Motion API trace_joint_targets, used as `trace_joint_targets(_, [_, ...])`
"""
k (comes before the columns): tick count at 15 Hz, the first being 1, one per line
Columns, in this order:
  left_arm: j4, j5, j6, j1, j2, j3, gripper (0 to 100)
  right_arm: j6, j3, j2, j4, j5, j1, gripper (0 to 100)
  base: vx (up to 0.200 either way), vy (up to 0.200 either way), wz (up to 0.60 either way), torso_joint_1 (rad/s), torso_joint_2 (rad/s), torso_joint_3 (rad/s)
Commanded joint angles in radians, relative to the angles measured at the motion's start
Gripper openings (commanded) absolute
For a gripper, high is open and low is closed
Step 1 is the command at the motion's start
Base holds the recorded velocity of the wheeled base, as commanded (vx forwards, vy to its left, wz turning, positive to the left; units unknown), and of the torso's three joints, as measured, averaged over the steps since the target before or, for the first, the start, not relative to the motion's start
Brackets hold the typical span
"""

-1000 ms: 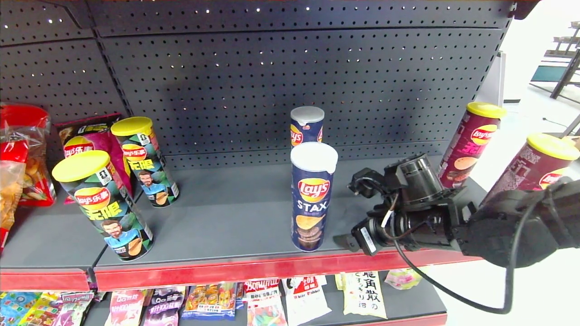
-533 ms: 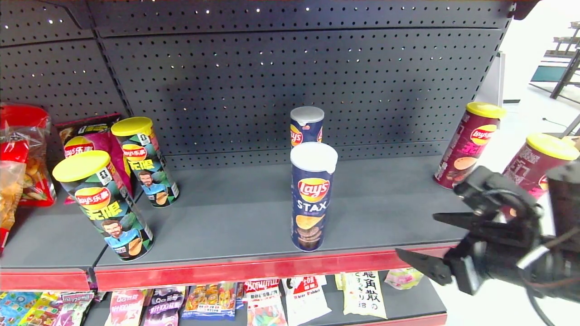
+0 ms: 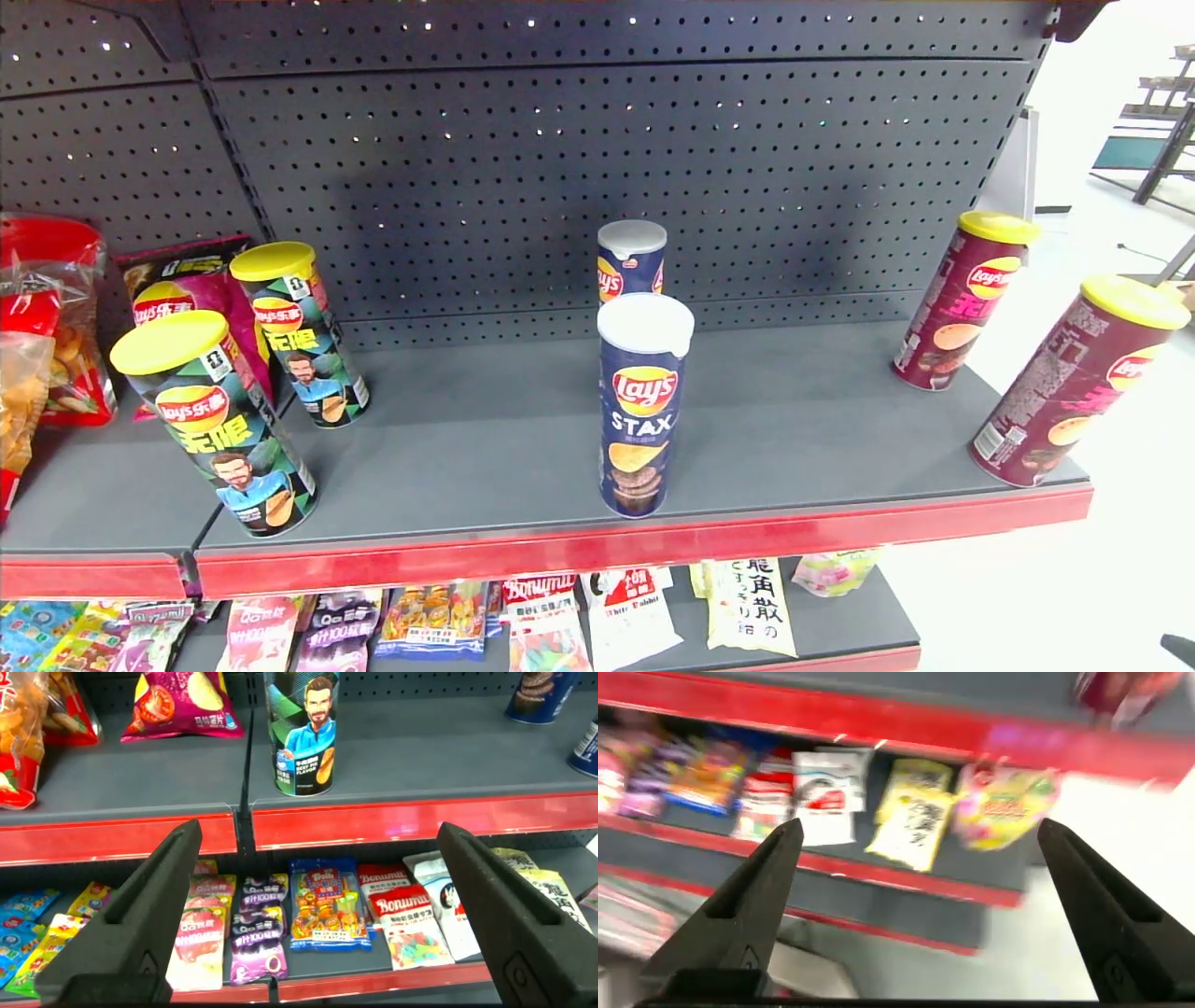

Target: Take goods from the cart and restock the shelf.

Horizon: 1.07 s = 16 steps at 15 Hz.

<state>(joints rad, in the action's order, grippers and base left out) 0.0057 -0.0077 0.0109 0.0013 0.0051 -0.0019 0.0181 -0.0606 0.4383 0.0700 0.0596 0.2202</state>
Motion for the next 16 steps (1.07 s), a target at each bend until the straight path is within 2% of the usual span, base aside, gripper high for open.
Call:
trace_joint_targets(1, [0.000,0.000,0.000,0.000,-0.001,0.000,100,0.008,0.050,-0.254,-0.032,0.082,-0.094,100,0.000,0.000,0.00,0.000,0.00,0.000])
trace_joint_targets(3, [0.000,0.000,0.000,0.000,-0.001,-0.001,100,0.071,0.048,-0.355,-0.039,0.109,-0.163,100,0.000,0.000,0.00,0.000,0.00,0.000])
trace_joint_targets(4, [0.000,0.000,0.000,0.000,-0.001,0.000,100,0.071,0.048,-0.365,-0.039,0.117,-0.176,100,0.000,0.000,0.00,0.000,0.00,0.000])
trace_joint_targets(5, [0.000,0.000,0.000,0.000,-0.001,0.000,100,0.060,0.048,-0.415,-0.038,0.115,-0.228,100,0.000,0.000,0.00,0.000,0.00,0.000])
trace_joint_targets(7, [0.000,0.000,0.000,0.000,-0.001,0.000,100,0.039,0.048,-0.429,-0.033,0.108,-0.226,100,0.000,0.000,0.00,0.000,0.00,0.000])
trace_joint_targets(8, [0.000,0.000,0.000,0.000,-0.001,0.000,100,-0.026,0.050,-0.438,-0.030,0.039,-0.220,100,0.000,0.000,0.00,0.000,0.00,0.000])
trace_joint_targets(10, [0.000,0.000,0.000,0.000,0.001,-0.001,100,-0.066,0.051,-0.438,-0.030,-0.009,-0.220,100,0.000,0.000,0.00,0.000,0.00,0.000])
trace_joint_targets(15, [0.000,0.000,0.000,0.000,-0.001,0.000,100,-0.050,0.059,-0.438,-0.018,-0.155,-0.220,100,0.000,0.000,0.00,0.000,0.00,0.000])
trace_joint_targets(16, [-0.001,0.000,0.000,0.000,-0.001,-0.001,100,-0.050,0.059,-0.437,-0.018,-0.156,-0.220,100,0.000,0.000,0.00,0.000,0.00,0.000])
